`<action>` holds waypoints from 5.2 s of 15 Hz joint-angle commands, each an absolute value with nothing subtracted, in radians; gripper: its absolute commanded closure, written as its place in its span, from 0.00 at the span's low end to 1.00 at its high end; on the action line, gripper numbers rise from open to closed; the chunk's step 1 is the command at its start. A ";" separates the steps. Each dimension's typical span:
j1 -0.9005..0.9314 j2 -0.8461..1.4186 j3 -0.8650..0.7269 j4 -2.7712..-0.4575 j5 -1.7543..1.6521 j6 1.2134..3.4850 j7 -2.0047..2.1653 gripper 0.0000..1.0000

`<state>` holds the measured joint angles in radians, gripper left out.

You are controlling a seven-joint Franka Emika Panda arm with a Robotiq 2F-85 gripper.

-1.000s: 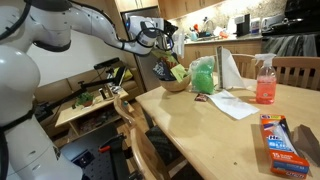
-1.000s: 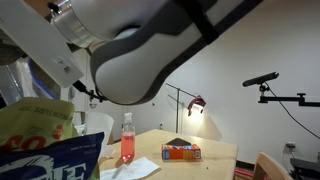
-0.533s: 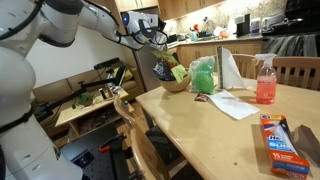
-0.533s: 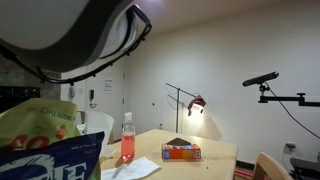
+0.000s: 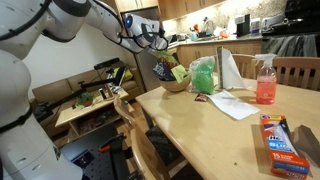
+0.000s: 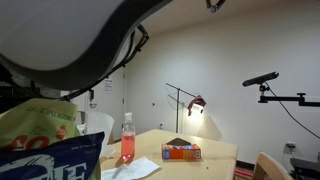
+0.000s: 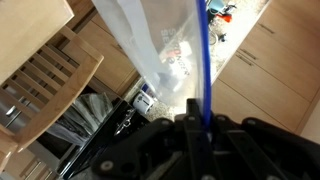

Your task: Put the ziplock bag in the bowl

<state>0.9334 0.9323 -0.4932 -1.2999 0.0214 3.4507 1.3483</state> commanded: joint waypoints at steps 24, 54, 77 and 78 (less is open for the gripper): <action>0.732 0.643 -0.176 -1.508 -0.106 2.504 1.332 0.99; 0.422 0.895 0.103 -1.295 0.057 2.275 1.062 0.99; 0.417 1.025 0.082 -1.170 0.079 2.311 1.083 0.68; 0.418 1.025 0.080 -1.171 0.078 2.308 1.086 0.63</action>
